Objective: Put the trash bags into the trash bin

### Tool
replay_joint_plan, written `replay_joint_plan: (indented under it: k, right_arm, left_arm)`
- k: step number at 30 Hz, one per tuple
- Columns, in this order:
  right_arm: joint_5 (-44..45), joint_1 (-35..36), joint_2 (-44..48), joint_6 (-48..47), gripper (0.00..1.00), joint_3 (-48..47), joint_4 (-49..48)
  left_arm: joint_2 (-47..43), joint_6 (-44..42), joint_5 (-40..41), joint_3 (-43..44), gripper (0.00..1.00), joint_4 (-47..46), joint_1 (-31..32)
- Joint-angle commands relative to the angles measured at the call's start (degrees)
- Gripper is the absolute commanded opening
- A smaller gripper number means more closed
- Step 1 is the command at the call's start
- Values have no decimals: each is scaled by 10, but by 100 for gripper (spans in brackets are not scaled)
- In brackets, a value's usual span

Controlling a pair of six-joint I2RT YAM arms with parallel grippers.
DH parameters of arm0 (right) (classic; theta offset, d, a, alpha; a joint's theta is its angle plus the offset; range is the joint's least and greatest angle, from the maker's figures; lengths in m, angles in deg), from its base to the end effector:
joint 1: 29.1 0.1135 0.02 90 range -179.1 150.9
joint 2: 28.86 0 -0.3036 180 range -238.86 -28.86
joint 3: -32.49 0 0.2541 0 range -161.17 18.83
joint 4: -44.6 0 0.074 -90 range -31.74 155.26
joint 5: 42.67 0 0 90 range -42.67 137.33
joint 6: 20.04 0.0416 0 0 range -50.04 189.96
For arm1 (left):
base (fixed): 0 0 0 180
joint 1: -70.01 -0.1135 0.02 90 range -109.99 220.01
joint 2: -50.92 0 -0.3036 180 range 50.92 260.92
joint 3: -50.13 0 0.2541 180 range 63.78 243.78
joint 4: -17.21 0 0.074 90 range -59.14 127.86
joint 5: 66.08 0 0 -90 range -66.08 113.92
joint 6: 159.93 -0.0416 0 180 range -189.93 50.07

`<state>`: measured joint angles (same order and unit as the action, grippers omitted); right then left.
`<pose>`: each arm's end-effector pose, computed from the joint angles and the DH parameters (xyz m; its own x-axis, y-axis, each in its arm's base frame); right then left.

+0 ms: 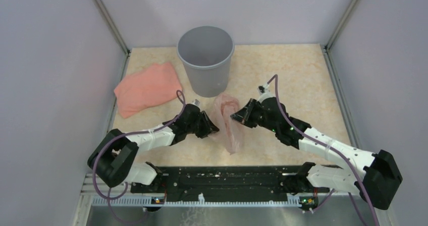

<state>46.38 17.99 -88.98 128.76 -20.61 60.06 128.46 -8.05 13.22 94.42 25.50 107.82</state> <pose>0.1546 0.1673 0.3015 -0.7702 0.4276 -0.4732 -0.1621 0.5864 0.7937 0.1951 -0.1612 0.1944 -0.8750 -0.4179 -0.2442 -0.1264 0.6843 -0.7182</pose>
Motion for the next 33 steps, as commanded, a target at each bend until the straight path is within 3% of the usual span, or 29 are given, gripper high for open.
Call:
replay_joint_plan:
  k: [1,4,9,16,23,29,33]
  right_arm:
    - [26,6,19,-11,0,-21,15]
    - [29,7,13,-54,0,-17,62]
    - [40,27,-49,-141,0,-20,132]
    - [119,77,-84,-190,50,-82,194]
    - [185,96,-90,-217,50,-175,228]
    - [131,104,-169,-217,48,-173,110]
    - [114,103,-244,-193,38,-156,45]
  left_arm:
    - [7,-5,0,15,26,-41,-7]
    - [-19,-49,24,36,0,15,-15]
    - [-55,-137,32,68,0,112,-16]
    - [-84,-185,7,64,0,167,-15]
    - [-96,-220,-18,80,0,194,-16]
    - [-98,-238,-31,91,0,197,-16]
    - [-114,-239,-35,104,0,209,-15]
